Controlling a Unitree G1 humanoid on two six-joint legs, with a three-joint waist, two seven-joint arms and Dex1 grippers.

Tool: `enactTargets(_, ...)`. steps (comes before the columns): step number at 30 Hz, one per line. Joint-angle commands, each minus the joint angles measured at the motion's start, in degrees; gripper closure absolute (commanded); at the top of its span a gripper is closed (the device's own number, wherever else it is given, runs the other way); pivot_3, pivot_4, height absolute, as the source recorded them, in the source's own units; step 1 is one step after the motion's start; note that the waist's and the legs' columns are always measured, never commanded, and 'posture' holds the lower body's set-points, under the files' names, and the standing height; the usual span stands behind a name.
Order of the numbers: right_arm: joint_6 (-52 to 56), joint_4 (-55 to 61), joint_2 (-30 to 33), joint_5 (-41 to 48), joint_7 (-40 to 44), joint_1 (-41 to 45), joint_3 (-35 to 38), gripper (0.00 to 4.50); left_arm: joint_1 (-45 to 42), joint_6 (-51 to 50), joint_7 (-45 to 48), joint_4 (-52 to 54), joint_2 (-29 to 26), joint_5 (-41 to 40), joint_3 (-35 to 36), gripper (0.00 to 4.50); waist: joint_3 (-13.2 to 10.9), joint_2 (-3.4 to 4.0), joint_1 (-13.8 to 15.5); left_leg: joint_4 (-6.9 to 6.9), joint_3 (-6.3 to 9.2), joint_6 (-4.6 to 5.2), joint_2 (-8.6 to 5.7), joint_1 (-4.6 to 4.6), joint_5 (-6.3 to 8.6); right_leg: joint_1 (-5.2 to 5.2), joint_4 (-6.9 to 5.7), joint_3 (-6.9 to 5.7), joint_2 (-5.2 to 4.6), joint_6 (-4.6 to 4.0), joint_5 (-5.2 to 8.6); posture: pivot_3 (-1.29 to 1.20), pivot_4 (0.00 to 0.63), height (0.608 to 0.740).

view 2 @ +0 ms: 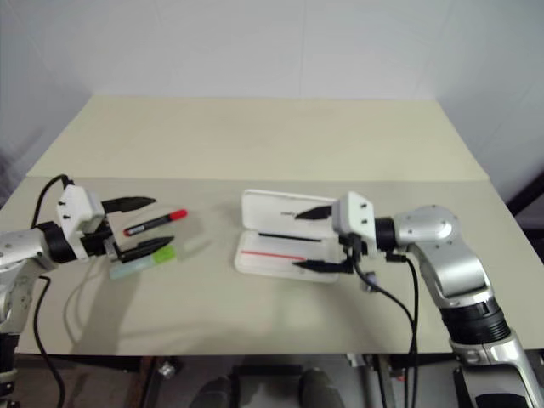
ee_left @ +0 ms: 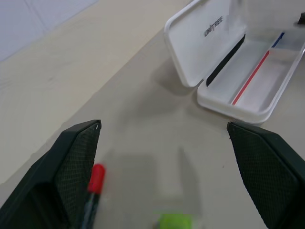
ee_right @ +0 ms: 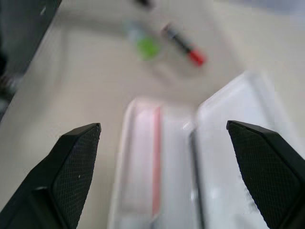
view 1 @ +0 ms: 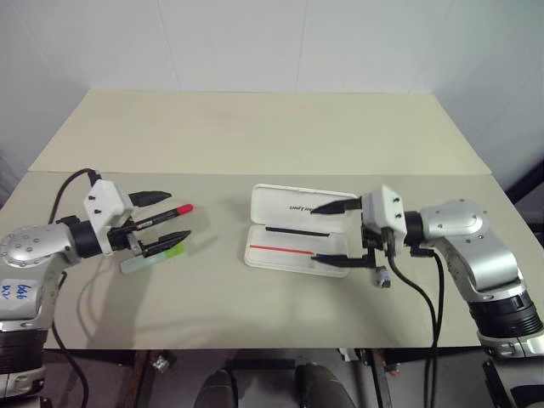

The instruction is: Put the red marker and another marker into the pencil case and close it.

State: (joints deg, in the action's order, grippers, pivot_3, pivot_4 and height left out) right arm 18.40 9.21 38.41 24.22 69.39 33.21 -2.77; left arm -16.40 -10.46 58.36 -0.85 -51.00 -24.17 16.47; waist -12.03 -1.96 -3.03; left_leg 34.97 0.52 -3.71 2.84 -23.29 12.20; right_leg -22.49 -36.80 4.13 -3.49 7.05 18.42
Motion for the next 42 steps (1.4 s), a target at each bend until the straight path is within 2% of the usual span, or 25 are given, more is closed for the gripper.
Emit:
enactTargets(1,5.3,3.1,-1.5,6.7,-2.9,1.2,3.9,0.02,-1.1,2.5,2.9,-4.2,-4.1,1.6,2.0,0.0,0.0,0.0,0.0,-0.02,-0.01,0.01,0.0,-0.01,0.01,-0.02,0.02,0.0,-0.01,-0.01,0.0,0.0,0.15,0.74)
enactTargets(5,6.2,2.3,-1.8,8.5,-4.2,2.2,4.8,0.02,-7.1,4.8,6.8,-16.8,-10.1,6.9,-2.1,0.0,0.0,0.01,0.1,-0.1,-0.05,0.04,0.0,-0.02,0.04,-0.07,0.1,0.0,-0.02,-0.13,0.07,0.0,0.15,0.74)
enactTargets(10,4.8,2.1,-2.2,7.1,-5.4,1.9,4.0,0.02,-20.2,6.8,7.7,-30.8,-11.7,14.9,-9.6,0.0,0.0,0.01,0.7,-0.14,-0.15,0.1,0.0,-0.06,0.08,-0.08,0.25,0.01,-0.03,-0.09,0.05,0.0,0.15,0.74)
enactTargets(14,4.3,4.0,-2.6,6.7,-6.4,0.3,3.4,0.02,-30.1,6.2,9.0,-41.1,-10.3,21.2,-16.1,0.0,0.0,0.01,1.3,-0.12,-0.18,0.14,0.0,-0.23,0.11,-0.22,0.26,0.02,0.03,0.04,0.01,0.0,0.15,0.74)
enactTargets(18,4.4,5.4,-2.4,6.5,-7.7,-0.5,3.7,0.02,-36.1,7.0,13.4,-48.6,-7.8,25.5,-21.5,0.0,0.0,0.01,1.3,-0.08,-0.23,0.16,0.0,-0.31,0.19,-0.29,0.26,0.04,0.04,0.14,0.06,0.0,0.15,0.74)
enactTargets(22,4.7,6.7,-2.3,6.8,-9.1,-1.2,4.6,0.02,-40.7,8.7,12.5,-54.7,-5.0,28.8,-24.1,0.0,0.0,-0.01,1.4,-0.01,-0.21,0.17,0.01,-0.4,0.2,-0.34,0.24,0.03,0.05,0.16,0.07,0.0,0.15,0.74)
enactTargets(30,5.4,10.2,-2.2,7.2,-12.1,-3.6,5.3,0.02,-46.1,13.4,7.8,-62.9,1.3,33.3,-26.1,0.0,0.0,-0.02,1.4,0.11,-0.2,0.17,0.0,-0.45,0.21,-0.33,0.22,0.04,0.04,0.24,0.02,0.0,0.15,0.74)
enactTargets(35,5.8,11.0,-1.8,7.7,-13.6,-3.8,5.8,0.02,-46.2,14.9,7.7,-64.9,2.1,36.6,-28.3,0.0,0.0,-0.02,1.3,0.1,-0.2,0.17,0.01,-0.45,0.2,-0.34,0.19,0.05,0.06,0.24,0.02,0.0,0.15,0.74)
enactTargets(38,5.9,11.2,-1.6,8.0,-14.2,-3.8,6.0,0.0,-46.2,15.7,5.6,-66.3,2.0,37.9,-28.8,0.62,0.0,-0.02,1.3,0.11,-0.2,0.17,0.0,-0.42,0.2,-0.33,0.16,0.06,0.05,0.24,0.02,0.0,0.15,0.74)
enactTargets(42,6.0,11.6,-1.5,8.2,-14.7,-4.1,6.1,0.0,-46.3,15.6,4.6,-67.2,2.3,37.2,-27.9,1.89,0.0,-0.03,1.3,0.13,-0.22,0.14,0.01,-0.27,0.18,-0.32,-0.09,0.13,0.08,0.24,0.02,0.0,0.15,0.74)
